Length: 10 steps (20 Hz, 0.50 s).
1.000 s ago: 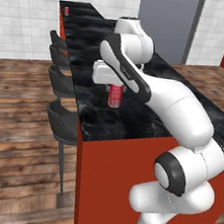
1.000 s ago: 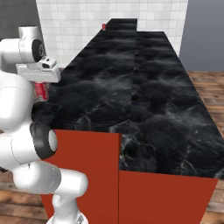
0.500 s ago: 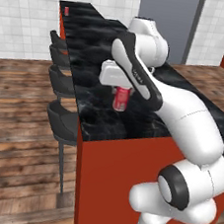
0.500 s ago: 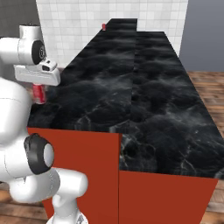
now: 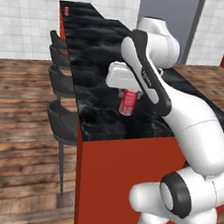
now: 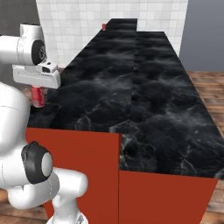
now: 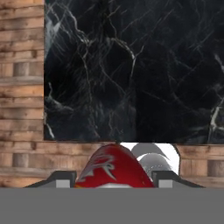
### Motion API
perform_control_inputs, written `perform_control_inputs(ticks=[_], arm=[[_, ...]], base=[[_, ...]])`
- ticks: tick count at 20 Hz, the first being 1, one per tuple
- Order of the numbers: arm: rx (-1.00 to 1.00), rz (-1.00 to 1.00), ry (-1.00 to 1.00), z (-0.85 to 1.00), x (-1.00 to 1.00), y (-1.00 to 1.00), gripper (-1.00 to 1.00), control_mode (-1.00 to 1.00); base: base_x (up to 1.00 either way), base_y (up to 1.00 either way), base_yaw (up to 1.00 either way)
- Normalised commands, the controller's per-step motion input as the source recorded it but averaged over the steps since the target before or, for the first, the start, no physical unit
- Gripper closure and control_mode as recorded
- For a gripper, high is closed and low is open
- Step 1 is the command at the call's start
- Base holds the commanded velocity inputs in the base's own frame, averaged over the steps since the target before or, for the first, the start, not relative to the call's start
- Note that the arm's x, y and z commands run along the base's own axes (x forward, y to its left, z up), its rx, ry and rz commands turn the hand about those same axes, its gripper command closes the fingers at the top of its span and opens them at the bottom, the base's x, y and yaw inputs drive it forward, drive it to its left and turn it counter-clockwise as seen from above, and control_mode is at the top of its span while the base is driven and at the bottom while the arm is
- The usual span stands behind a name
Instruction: Four empty soda cans are scattered around the kitchen. Gather all the cans and cluster them next to the stove for recycling.
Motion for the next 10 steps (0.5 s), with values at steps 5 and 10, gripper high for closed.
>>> perform_control_inputs(ticks=[5,10], arm=[[0.00,0.00,0.03,-0.01,-0.27,-0.17,1.00,-1.00],[0.00,0.00,0.02,-0.02,-0.22,-0.20,1.00,-1.00]], base=[[0.00,0.00,0.00],[0.00,0.00,0.00]])
